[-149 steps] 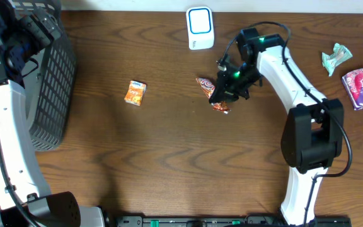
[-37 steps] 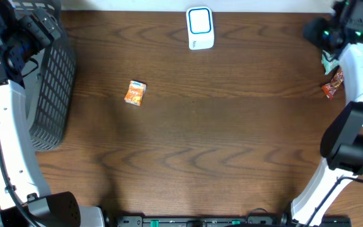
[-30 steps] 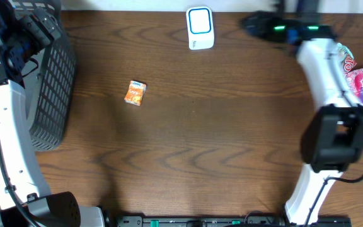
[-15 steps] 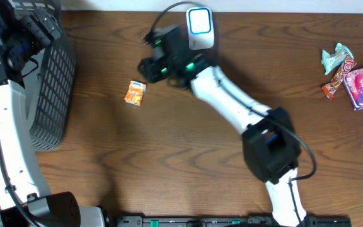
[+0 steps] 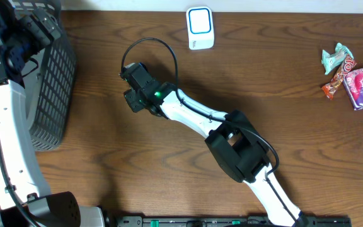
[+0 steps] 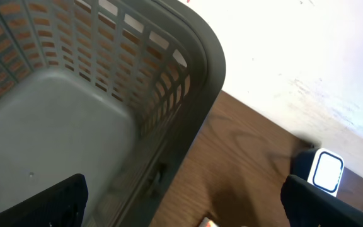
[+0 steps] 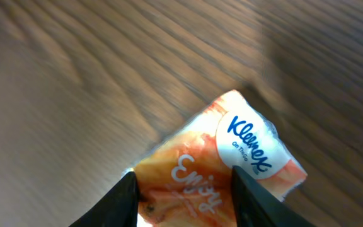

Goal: Scan the item barcode
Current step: 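Move the right gripper to the orange Kleenex packet and grasp it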

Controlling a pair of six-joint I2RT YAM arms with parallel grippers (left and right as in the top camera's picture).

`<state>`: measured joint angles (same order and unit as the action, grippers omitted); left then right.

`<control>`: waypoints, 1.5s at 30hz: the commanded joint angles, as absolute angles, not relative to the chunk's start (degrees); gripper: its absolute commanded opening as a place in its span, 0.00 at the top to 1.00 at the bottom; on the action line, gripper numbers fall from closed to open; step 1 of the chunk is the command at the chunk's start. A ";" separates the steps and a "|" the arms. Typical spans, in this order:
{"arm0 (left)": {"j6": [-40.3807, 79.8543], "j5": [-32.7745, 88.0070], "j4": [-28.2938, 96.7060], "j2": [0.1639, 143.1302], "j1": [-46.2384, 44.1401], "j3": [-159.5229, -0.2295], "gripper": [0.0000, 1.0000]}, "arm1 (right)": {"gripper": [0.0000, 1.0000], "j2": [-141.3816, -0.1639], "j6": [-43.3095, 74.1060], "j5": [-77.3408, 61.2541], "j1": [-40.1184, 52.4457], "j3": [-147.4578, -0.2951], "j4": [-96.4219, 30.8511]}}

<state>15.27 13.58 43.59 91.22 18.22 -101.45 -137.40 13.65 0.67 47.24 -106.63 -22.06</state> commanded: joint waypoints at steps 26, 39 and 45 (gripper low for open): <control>15.75 13.65 43.66 90.65 18.31 -101.86 0.02 | 0.53 -133.03 21.23 17.69 47.59 -106.15 -30.52; 15.75 13.63 43.66 90.65 18.31 -101.86 0.02 | 0.79 -136.59 20.97 19.33 47.62 -106.17 -32.56; 15.75 13.65 43.66 90.65 18.31 -101.86 0.02 | 0.99 -131.57 20.97 13.34 46.39 -106.19 -33.01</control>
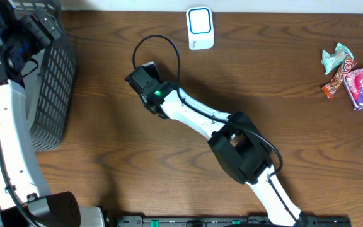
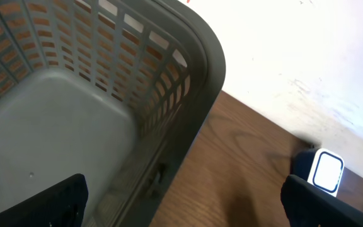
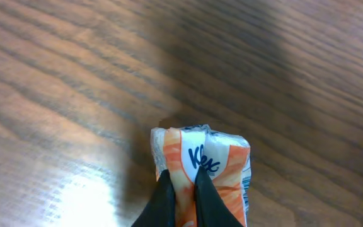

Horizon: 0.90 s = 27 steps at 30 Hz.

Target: Scan the item barcode

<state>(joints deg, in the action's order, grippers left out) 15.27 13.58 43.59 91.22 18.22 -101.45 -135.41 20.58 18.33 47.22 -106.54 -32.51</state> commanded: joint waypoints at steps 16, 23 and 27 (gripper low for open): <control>15.75 13.63 43.66 90.65 18.31 -101.86 0.02 | 0.99 -125.75 16.10 -50.72 27.44 -100.92 -45.87; 15.75 13.63 43.66 90.65 18.31 -101.86 0.02 | 0.99 -126.06 21.63 -59.48 19.68 -86.83 -33.74; 15.75 13.63 43.66 90.65 18.31 -101.86 0.02 | 0.99 -126.06 23.73 -56.16 14.35 -79.79 -24.56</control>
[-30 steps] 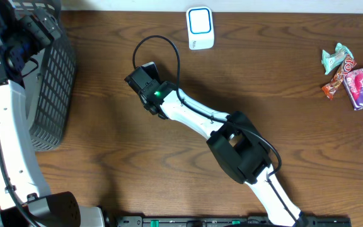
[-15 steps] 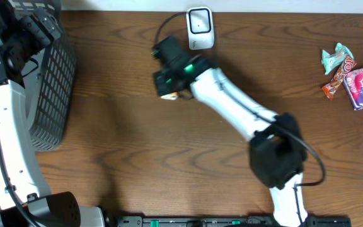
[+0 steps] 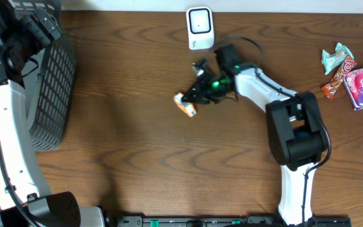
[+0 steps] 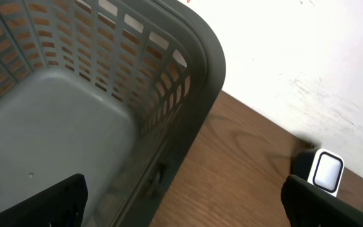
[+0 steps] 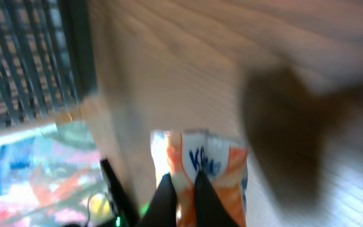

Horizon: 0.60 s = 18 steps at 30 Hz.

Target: Scan the item barcode

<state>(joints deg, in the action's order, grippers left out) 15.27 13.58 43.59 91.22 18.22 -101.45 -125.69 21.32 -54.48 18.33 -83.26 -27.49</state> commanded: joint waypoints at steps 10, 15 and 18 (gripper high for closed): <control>15.75 13.63 43.66 90.65 18.31 -101.86 0.02 | 0.71 -122.50 13.06 -30.74 4.93 -87.07 -39.64; 15.75 13.63 43.66 90.65 18.31 -101.86 0.02 | 0.58 -119.70 3.11 -29.02 6.26 -94.35 -48.71; 15.75 13.63 43.66 90.65 18.31 -101.86 0.02 | 0.41 -119.39 -0.12 -28.84 8.43 -94.70 -49.08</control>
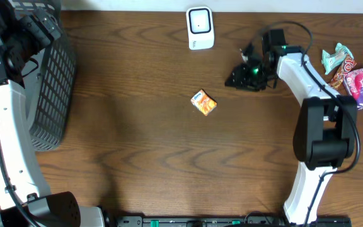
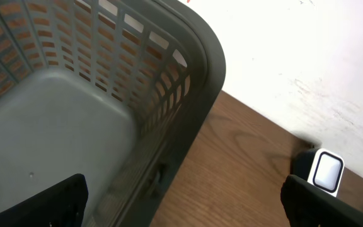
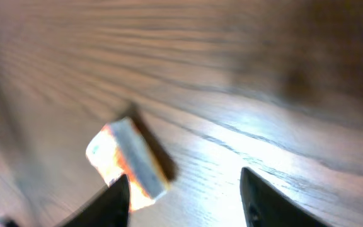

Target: Scan the item barcode

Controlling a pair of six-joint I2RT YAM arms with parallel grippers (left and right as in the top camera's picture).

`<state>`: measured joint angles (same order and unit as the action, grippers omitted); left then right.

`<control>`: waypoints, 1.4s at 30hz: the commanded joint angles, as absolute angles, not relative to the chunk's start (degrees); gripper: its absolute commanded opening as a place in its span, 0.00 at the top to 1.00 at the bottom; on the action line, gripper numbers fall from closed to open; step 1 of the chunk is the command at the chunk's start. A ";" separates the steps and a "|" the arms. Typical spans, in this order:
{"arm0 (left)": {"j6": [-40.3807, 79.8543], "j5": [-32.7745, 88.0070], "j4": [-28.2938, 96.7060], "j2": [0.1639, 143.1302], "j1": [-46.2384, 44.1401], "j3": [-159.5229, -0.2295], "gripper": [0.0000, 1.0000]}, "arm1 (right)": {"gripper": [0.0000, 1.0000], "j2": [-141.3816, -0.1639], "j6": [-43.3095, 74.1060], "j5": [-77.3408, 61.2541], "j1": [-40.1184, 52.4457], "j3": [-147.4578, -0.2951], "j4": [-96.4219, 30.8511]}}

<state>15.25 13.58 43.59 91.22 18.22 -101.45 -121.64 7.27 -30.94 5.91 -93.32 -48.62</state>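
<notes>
The item, a small orange Kleenex tissue pack [image 1: 203, 102], lies loose on the wooden table, below the white barcode scanner [image 1: 200, 28] at the back edge. My right gripper [image 1: 238, 80] is to the right of the pack, open and empty. The right wrist view shows the pack [image 3: 128, 165], blurred, ahead of the gripper's [image 3: 184, 202] left finger and not between the jaws. My left gripper [image 2: 181, 211] is open and empty, over the rim of the grey basket [image 2: 188, 69], with the scanner [image 2: 327, 171] in the distance.
The grey mesh basket [image 1: 50, 82] stands at the table's left edge, under the left arm. Several wrapped snacks [image 1: 351, 74] lie at the far right, close to the right arm's elbow. The table's back edge runs just behind the scanner.
My right gripper was shut on the tissue pack, held below the scanner. Now it is open and further right, and the pack lies on the table. The left arm has not moved.
My right gripper stood open around the tissue pack at the table's left-centre. Then it was shut on the pack there. Later it held the pack just below the scanner. Now the pack lies loose mid-table and the gripper is open to its right.
</notes>
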 commanded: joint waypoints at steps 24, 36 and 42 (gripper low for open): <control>15.75 13.63 43.66 90.65 18.31 -101.86 0.02 | 0.66 -130.54 -3.95 -37.65 14.85 -91.98 -51.44; 15.75 13.63 43.66 90.65 18.31 -101.86 0.02 | 0.99 -130.54 1.96 -74.54 11.31 -91.20 -43.42; 15.75 13.63 43.66 90.65 18.31 -101.86 0.02 | 0.99 -130.54 20.40 -89.47 5.06 -91.22 -21.30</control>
